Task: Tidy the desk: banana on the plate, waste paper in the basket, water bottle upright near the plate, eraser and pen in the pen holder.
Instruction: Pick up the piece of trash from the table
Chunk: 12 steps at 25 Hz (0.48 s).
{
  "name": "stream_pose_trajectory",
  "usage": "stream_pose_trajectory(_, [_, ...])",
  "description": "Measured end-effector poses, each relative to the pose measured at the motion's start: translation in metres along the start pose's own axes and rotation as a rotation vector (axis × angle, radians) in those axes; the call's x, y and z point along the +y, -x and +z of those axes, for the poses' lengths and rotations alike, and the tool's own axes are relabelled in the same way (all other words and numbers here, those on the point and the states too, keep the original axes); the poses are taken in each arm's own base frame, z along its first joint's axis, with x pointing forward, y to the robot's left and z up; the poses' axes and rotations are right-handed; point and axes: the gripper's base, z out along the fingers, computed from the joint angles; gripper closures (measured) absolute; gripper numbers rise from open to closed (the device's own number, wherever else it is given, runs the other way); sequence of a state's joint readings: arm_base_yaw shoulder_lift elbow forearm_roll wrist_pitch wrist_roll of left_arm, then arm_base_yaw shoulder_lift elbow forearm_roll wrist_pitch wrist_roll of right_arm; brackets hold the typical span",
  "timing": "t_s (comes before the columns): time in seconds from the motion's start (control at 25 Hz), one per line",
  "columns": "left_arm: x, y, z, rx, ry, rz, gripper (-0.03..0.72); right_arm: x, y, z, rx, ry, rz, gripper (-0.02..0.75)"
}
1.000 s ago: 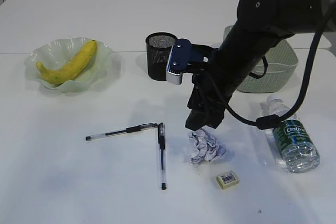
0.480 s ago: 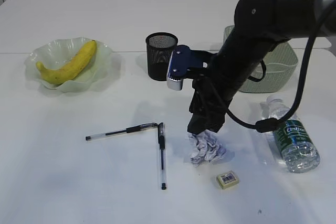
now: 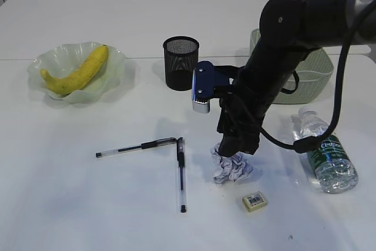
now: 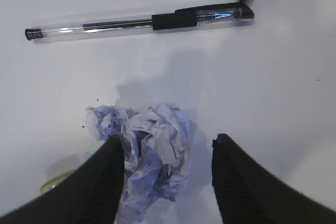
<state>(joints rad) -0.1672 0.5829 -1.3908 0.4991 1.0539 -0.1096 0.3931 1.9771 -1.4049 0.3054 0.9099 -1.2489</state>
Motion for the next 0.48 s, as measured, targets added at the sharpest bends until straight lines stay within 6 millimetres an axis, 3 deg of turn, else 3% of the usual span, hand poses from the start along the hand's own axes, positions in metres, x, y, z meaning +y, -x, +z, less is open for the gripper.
stream_pose_trajectory(0.48, [0.000, -0.001, 0.000, 0.007, 0.001, 0.000, 0.704, 0.000, -0.003, 0.011, 0.017, 0.028, -0.013, 0.328])
